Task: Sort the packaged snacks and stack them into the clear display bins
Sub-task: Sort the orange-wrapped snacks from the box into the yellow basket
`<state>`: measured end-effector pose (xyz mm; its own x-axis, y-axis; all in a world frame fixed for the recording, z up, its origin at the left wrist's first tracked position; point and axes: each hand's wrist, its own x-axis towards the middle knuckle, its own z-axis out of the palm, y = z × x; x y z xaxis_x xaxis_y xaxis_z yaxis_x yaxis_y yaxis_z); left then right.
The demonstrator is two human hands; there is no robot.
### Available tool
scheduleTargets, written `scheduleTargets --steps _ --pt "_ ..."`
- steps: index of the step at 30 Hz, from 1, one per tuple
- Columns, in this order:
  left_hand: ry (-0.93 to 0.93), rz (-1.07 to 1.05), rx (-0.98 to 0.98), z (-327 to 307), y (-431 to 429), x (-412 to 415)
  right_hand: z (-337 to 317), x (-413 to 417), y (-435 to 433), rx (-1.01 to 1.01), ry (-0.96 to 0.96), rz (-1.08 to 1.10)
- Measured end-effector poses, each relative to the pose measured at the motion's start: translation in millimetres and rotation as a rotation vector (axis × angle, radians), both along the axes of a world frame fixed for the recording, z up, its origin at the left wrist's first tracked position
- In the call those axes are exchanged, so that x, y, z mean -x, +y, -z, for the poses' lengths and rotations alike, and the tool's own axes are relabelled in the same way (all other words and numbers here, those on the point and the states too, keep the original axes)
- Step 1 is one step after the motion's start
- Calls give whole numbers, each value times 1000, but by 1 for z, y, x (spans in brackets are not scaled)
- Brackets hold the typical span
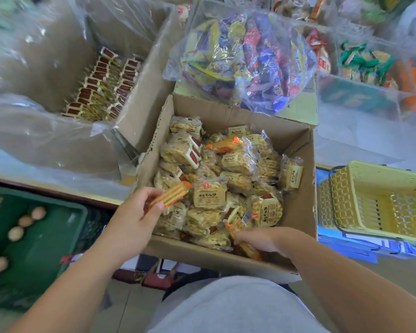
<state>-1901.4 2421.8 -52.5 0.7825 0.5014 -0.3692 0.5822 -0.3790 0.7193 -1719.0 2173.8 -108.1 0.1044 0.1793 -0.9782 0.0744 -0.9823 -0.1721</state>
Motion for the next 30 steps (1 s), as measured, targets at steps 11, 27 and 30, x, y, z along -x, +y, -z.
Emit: scheduleTargets --steps 11,27,30 --pt "307 387 -54 2 -13 -39 -17 1 -8 -221 -140 -177" --pt "-13 338 -436 29 -16 -234 -50 -9 -33 -409 -205 -112" --pt "-36 340 -450 40 -20 -238 -61 -9 -37 -535 -288 134"
